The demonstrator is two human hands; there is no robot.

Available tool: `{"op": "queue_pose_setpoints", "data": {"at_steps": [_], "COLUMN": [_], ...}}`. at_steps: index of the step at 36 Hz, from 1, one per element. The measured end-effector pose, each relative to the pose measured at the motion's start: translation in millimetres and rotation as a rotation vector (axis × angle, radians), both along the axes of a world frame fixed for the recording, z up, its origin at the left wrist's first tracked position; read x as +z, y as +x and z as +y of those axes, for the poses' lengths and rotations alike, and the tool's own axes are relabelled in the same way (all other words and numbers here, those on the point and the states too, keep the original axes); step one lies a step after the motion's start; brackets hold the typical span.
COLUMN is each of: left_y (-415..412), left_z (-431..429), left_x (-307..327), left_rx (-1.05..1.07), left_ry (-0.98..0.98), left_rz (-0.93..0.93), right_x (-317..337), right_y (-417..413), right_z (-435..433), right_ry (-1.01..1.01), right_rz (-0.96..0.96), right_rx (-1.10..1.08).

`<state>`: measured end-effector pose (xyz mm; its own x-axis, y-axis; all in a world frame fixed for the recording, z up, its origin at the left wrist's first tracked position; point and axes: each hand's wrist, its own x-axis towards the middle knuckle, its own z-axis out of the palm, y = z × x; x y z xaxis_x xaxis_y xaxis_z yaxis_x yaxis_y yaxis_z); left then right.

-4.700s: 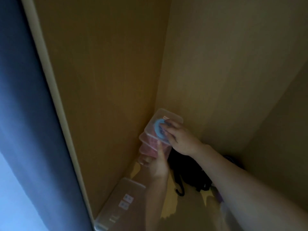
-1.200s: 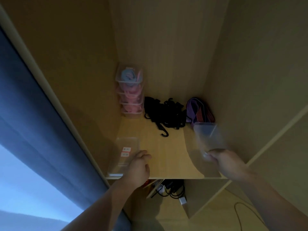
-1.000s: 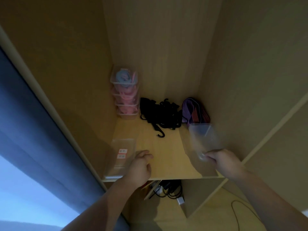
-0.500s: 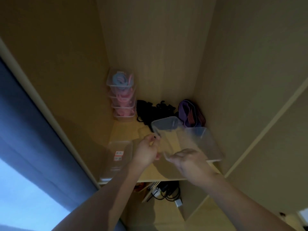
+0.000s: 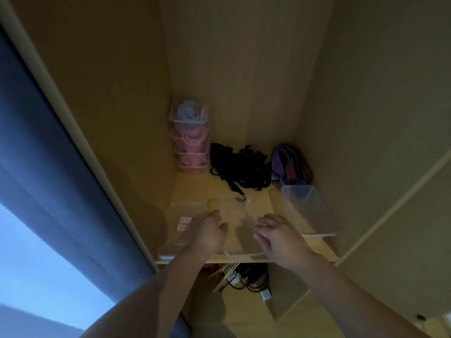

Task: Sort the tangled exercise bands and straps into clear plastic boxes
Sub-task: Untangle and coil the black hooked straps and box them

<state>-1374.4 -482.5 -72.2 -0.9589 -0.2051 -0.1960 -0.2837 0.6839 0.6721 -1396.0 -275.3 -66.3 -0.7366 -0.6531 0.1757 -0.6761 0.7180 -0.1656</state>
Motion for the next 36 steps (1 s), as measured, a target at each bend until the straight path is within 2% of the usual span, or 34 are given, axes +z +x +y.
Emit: {"op": "queue_pose_setpoints", "data": {"at_steps": [4, 7, 13, 20, 29, 36], "left_y": [-3.3, -4.6, -10.3, -32.2, -65.9, -78.7], "left_z": [-2.2, -3.4, -13.6, -22.1, -26.6, -29.1], "left_x": [-5.7, -6.4, -1.4, 13.6, 11.2, 10.5], "left_rx": [-0.032, -0.028, 0.054, 0.076, 0.206, 0.262], "left_ry": [-0.033, 0.028, 0.096, -0.032, -0.009, 0.035], "left_rz": [-0.045, -0.068, 0.055, 0.218, 0.217, 0.222], "right_x": [-4.3, -1.7, 21.5, 53.3, 35.2, 16.3], "right_y": [-2.8, -3.2, -21.0, -79.7, -147.9, -175.7], "right_z": [3.0, 2.1, -3.2, -32.7, -74.1, -84.9], "right_ry": [0.011, -0.037, -0.102, -0.132, 0.12, 0.251], "right_rz": [-0.114, -0.143, -0.134, -0.375, -0.663, -0.719], "right_rx": [-0.027, -0.05, -0.085, -0.1, -0.018, 0.016]}}
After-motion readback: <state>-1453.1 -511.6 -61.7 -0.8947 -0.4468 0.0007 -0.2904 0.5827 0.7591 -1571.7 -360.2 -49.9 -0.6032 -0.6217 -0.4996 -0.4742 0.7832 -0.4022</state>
